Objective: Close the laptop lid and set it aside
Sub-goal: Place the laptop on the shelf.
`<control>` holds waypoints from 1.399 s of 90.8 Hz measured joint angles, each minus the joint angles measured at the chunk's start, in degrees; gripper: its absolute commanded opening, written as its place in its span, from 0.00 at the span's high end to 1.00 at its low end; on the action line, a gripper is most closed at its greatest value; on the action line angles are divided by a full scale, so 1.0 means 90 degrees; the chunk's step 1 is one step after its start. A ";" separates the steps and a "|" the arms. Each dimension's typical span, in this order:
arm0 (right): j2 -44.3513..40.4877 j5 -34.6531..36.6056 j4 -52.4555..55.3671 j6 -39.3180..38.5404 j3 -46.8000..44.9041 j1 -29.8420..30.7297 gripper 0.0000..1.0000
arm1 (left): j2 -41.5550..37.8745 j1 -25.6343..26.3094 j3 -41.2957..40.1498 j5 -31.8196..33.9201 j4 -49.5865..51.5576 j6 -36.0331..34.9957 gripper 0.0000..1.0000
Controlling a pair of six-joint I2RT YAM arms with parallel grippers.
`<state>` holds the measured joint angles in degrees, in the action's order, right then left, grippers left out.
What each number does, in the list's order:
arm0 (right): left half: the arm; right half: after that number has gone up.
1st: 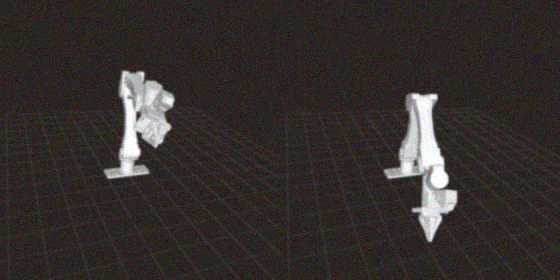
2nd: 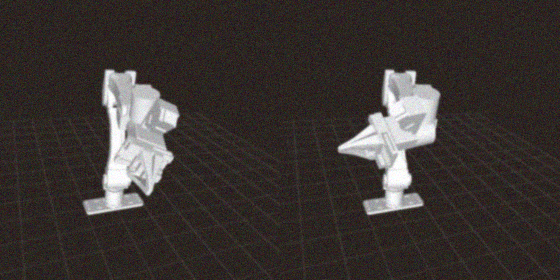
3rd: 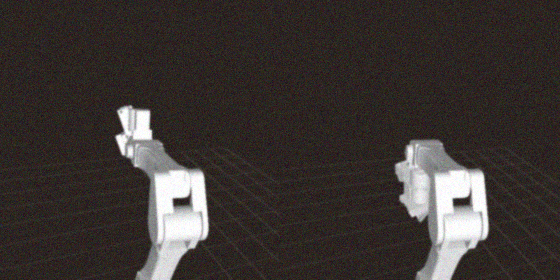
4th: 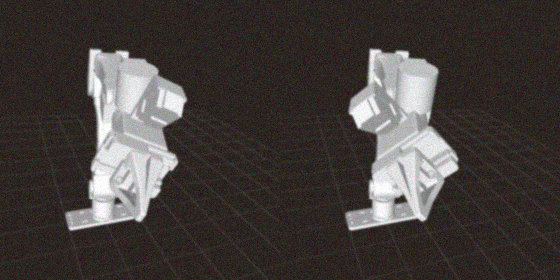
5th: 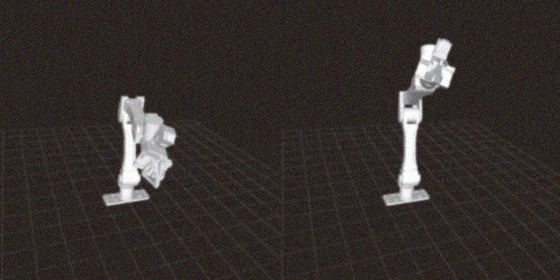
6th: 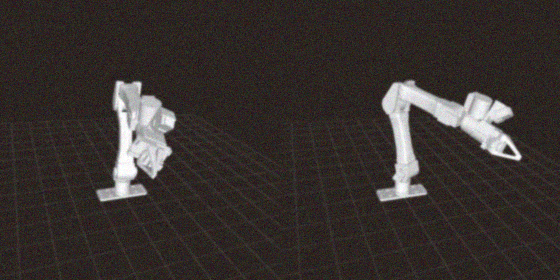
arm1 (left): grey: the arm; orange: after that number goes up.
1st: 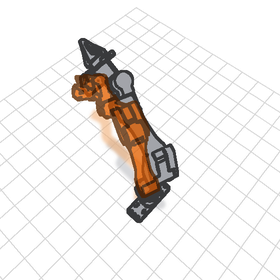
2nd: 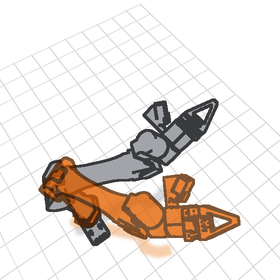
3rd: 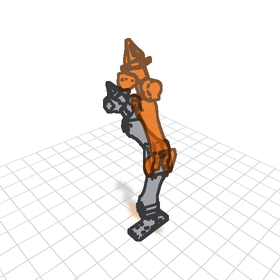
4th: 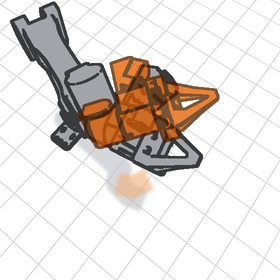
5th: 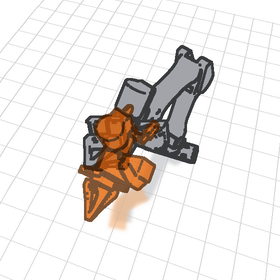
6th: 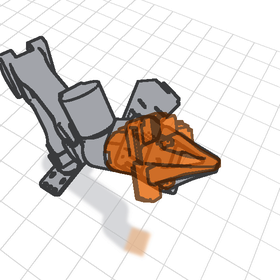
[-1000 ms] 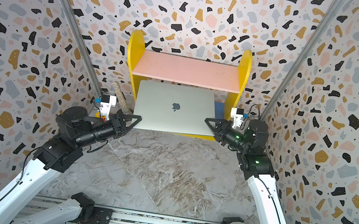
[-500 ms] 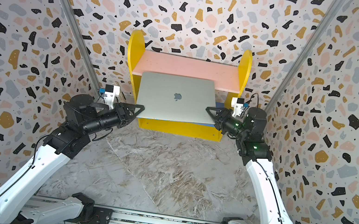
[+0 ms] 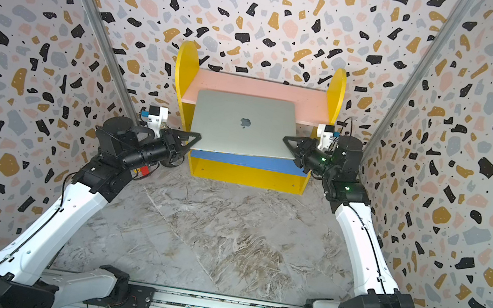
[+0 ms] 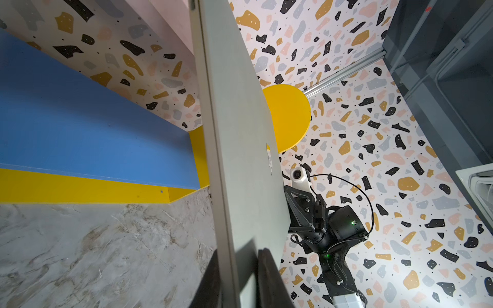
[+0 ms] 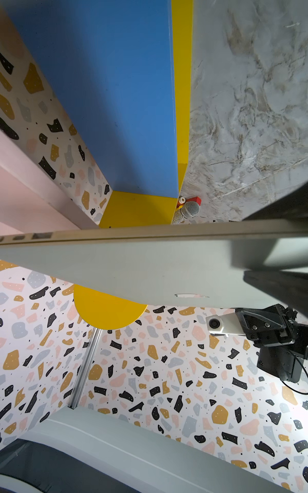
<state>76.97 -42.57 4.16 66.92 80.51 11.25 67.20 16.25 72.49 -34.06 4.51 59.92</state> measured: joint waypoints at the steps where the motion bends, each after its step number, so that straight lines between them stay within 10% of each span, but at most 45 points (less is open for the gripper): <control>1: 0.0017 0.0000 0.0000 0.0000 0.0019 0.0000 0.72 | 0.0019 -0.0010 0.0015 -0.0012 -0.0007 0.0005 0.96; 127: 0.1804 -0.0534 -0.0612 0.0549 0.1496 -0.0223 0.67 | 0.2521 -0.0527 0.1445 -0.1132 -0.1603 0.1564 0.97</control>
<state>93.21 -47.37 -1.34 71.85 93.97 9.23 89.89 11.51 85.49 -44.25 -9.91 74.00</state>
